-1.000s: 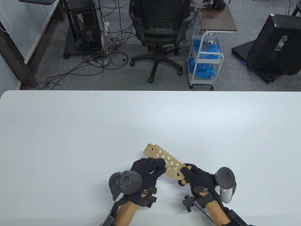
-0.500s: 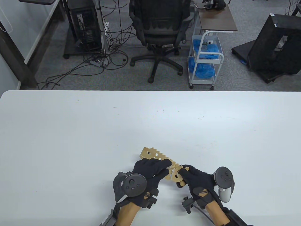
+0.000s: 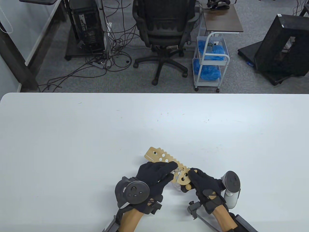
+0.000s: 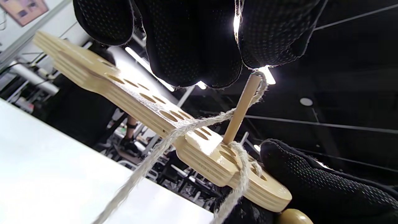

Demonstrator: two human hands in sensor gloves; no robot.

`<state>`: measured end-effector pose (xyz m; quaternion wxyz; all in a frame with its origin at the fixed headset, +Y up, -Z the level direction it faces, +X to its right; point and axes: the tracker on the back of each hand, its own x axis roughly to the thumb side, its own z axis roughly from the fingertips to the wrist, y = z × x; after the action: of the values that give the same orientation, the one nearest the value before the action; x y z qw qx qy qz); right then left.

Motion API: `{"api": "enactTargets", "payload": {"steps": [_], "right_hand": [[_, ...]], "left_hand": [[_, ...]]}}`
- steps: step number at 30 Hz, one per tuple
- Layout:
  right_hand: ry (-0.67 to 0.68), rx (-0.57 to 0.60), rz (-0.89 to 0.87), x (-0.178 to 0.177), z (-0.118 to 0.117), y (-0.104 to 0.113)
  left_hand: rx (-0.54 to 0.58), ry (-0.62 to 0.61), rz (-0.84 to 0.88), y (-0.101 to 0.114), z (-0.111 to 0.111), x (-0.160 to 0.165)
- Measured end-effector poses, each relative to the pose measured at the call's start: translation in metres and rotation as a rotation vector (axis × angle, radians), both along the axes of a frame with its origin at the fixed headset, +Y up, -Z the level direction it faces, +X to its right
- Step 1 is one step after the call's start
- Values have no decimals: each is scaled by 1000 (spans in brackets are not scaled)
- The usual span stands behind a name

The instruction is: Remove rope from all holes on crocodile lacing toy

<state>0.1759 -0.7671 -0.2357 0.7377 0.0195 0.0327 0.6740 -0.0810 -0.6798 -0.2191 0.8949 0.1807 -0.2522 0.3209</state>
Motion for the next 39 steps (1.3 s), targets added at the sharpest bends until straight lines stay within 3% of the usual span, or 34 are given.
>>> {"api": "enactTargets", "payload": {"steps": [10,21,26,30,33,39], "right_hand": [[27,20,-13,-1,0,5],[-10,2,-88,3,1,8],[-40,19,-119,6,2,12],[-90,32,-162,12,3,16],[-105,34,-229,16,3,17],[37,67,-366,9,-1,22]], "left_hand": [[34,-12,-211,-2,3,15],[27,-26,-145,-1,3,10],[13,48,-92,3,0,1],[-82,131,19,-4,-11,-17],[-238,144,135,-17,-21,-27],[-451,-46,313,-40,-31,-21]]}}
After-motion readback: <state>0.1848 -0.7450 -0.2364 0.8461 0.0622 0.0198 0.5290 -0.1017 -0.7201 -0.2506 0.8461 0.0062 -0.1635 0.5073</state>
